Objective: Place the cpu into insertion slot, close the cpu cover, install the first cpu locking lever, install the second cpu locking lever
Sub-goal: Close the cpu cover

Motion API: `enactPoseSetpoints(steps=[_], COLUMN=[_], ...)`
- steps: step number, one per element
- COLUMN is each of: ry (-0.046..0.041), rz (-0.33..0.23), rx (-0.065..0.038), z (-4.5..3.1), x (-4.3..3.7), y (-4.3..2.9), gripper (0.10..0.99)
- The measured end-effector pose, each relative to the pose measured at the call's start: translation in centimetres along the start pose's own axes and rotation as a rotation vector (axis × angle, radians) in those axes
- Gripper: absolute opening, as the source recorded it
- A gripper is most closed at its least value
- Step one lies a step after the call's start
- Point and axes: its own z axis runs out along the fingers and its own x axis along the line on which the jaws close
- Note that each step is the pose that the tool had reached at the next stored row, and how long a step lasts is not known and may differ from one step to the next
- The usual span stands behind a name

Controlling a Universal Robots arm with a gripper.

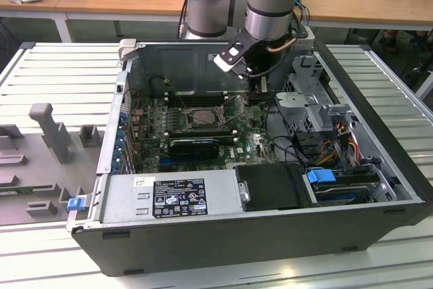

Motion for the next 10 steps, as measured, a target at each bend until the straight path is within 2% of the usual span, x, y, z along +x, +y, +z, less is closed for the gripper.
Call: enactPoseSetpoints(steps=[2,3,7,10], ry=[-0.0002,0.0004,0.0017,0.0019], rz=[0.001,0.002,0.002,0.001], rx=[0.023,0.026,0.028,0.028], z=[0.02,0.02,-0.04,-0.04], x=[-0.01,-0.01,-0.04,-0.04], y=[-0.11,-0.22,-1.19,-1.33], gripper=[0.106,0.106,0.106,0.106])
